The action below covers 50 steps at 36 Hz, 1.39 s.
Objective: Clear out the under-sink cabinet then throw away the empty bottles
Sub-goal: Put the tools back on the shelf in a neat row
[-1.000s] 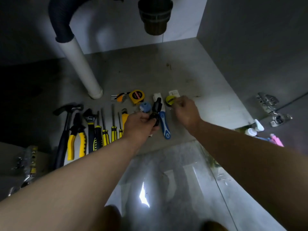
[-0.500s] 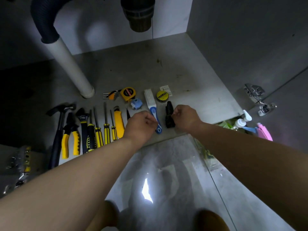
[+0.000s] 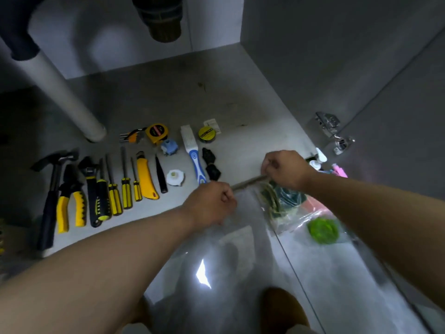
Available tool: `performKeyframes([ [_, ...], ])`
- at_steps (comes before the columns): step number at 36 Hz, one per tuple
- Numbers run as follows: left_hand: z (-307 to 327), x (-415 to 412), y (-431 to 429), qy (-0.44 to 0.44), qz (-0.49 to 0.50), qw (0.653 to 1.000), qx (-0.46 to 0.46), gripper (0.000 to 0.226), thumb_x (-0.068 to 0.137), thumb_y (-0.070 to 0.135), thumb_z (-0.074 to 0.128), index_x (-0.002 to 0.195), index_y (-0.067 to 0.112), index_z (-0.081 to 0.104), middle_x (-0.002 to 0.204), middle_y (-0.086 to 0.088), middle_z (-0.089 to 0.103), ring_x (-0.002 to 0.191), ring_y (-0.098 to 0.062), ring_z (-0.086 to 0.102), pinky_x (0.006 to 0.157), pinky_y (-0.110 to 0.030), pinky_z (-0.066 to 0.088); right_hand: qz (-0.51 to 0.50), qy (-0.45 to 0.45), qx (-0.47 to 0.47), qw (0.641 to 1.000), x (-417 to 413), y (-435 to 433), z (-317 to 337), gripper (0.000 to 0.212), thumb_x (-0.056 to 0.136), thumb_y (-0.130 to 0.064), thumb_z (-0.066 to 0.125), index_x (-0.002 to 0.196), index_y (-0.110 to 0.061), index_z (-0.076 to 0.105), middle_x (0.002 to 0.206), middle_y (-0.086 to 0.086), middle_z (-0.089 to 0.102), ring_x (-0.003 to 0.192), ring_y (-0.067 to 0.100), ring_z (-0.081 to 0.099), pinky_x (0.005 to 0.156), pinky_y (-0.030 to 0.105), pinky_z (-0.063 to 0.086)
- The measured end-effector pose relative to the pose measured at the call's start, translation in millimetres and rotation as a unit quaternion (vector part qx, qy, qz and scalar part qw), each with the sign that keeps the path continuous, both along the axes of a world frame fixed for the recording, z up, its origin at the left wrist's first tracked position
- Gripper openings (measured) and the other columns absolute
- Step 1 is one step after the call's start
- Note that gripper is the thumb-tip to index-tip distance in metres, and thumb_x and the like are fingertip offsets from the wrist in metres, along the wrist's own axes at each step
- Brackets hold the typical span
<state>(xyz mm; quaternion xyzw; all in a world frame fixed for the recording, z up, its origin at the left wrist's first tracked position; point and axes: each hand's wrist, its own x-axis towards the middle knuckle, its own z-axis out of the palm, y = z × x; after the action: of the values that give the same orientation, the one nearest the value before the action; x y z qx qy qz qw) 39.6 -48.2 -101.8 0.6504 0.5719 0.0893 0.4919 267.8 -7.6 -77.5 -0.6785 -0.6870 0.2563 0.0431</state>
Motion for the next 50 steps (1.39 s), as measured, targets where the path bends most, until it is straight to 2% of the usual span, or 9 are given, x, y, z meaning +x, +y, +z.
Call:
performKeyframes([
  [6, -28.9, 59.1, -17.2, -0.018, -0.007, 0.991, -0.130, 0.013, 0.093, 0.028, 0.068, 0.087, 0.018, 0.062, 0.081, -0.011, 0.070, 0.066, -0.020, 0.068, 0.057, -0.029, 0.054, -0.061, -0.091, -0.011, 0.994, 42.4, -57.3, -22.1, 0.019, 0.095, -0.014, 0.048, 0.091, -0.004, 0.063, 0.095, 0.021, 0.070, 0.089, 0.036, 0.067, 0.078, 0.037, 0.052],
  [10, -51.0, 95.9, -20.1, 0.000, 0.046, 0.979, -0.199, 0.046, 0.089, 0.045, 0.071, 0.121, 0.018, 0.052, 0.090, -0.003, 0.063, 0.076, -0.018, 0.064, 0.062, -0.029, 0.052, -0.115, -0.066, -0.071, 0.989, 47.8, -82.2, -45.7, 0.029, 0.093, -0.016, 0.053, 0.116, 0.000, 0.053, 0.119, 0.023, 0.058, 0.108, 0.037, 0.059, 0.090, 0.042, 0.052],
  [16, -80.3, 133.1, -17.4, -0.092, 0.183, 0.945, -0.254, 0.071, 0.081, 0.065, 0.069, 0.129, 0.014, 0.057, 0.123, -0.018, 0.067, 0.101, -0.030, 0.067, 0.073, -0.033, 0.054, -0.115, -0.034, -0.066, 0.991, 39.3, -92.2, -72.5, 0.033, 0.095, -0.015, 0.053, 0.127, -0.008, 0.045, 0.123, 0.018, 0.057, 0.110, 0.034, 0.057, 0.090, 0.050, 0.054],
  [30, -101.6, 118.9, -21.4, -0.162, 0.273, 0.893, -0.318, 0.062, 0.071, 0.039, 0.089, 0.119, 0.006, 0.068, 0.108, -0.016, 0.075, 0.102, -0.034, 0.072, 0.095, -0.051, 0.057, -0.154, 0.132, -0.070, 0.977, 32.8, -95.1, -80.6, 0.024, 0.089, -0.012, 0.064, 0.107, -0.005, 0.050, 0.105, 0.013, 0.062, 0.097, 0.032, 0.060, 0.084, 0.047, 0.053],
  [33, -100.9, 112.1, -30.2, -0.158, 0.264, 0.896, -0.320, 0.056, 0.071, 0.034, 0.089, 0.117, 0.008, 0.070, 0.103, -0.013, 0.077, 0.097, -0.029, 0.073, 0.083, -0.040, 0.062, -0.187, 0.194, -0.095, 0.958, 32.0, -106.2, -80.0, 0.025, 0.086, -0.013, 0.069, 0.105, -0.008, 0.055, 0.107, 0.008, 0.064, 0.102, 0.026, 0.060, 0.088, 0.041, 0.050],
  [37, -91.8, 107.2, -43.9, -0.119, 0.248, 0.914, -0.298, 0.080, 0.059, 0.044, 0.086, 0.127, 0.013, 0.059, 0.117, -0.012, 0.067, 0.103, -0.029, 0.068, 0.081, -0.041, 0.062, -0.238, 0.266, -0.117, 0.927, 36.9, -123.7, -76.9, 0.018, 0.084, -0.010, 0.071, 0.100, -0.011, 0.063, 0.107, 0.006, 0.068, 0.098, 0.020, 0.063, 0.093, 0.044, 0.052],
  [41, -76.9, 96.5, -61.2, -0.098, 0.252, 0.935, -0.230, 0.072, 0.067, 0.032, 0.089, 0.122, 0.019, 0.044, 0.108, -0.006, 0.063, 0.092, -0.019, 0.066, 0.066, -0.030, 0.056, -0.271, 0.312, -0.147, 0.899, 37.9, -148.6, -71.9, 0.015, 0.087, -0.005, 0.066, 0.098, -0.013, 0.070, 0.104, 0.010, 0.072, 0.089, 0.020, 0.065, 0.085, 0.040, 0.057],
  [45, -60.6, 86.0, -70.3, -0.091, 0.254, 0.938, -0.219, 0.076, 0.066, 0.032, 0.090, 0.124, 0.016, 0.043, 0.110, -0.009, 0.064, 0.094, -0.022, 0.067, 0.080, -0.038, 0.060, -0.270, 0.225, -0.071, 0.934, 45.4, -181.6, -68.6, 0.007, 0.087, -0.015, 0.068, 0.086, -0.016, 0.075, 0.085, -0.001, 0.075, 0.084, 0.015, 0.069, 0.083, 0.033, 0.055],
  [50, -27.3, 81.9, -68.5, -0.088, 0.211, 0.953, -0.199, 0.084, 0.052, 0.049, 0.087, 0.119, 0.021, 0.045, 0.107, -0.004, 0.064, 0.093, -0.018, 0.066, 0.067, -0.029, 0.054, -0.325, 0.067, 0.082, 0.940, 68.7, -212.9, -46.8, 0.030, 0.086, -0.034, 0.068, 0.066, -0.019, 0.051, 0.061, -0.004, 0.055, 0.062, 0.019, 0.054, 0.059, 0.028, 0.035],
])
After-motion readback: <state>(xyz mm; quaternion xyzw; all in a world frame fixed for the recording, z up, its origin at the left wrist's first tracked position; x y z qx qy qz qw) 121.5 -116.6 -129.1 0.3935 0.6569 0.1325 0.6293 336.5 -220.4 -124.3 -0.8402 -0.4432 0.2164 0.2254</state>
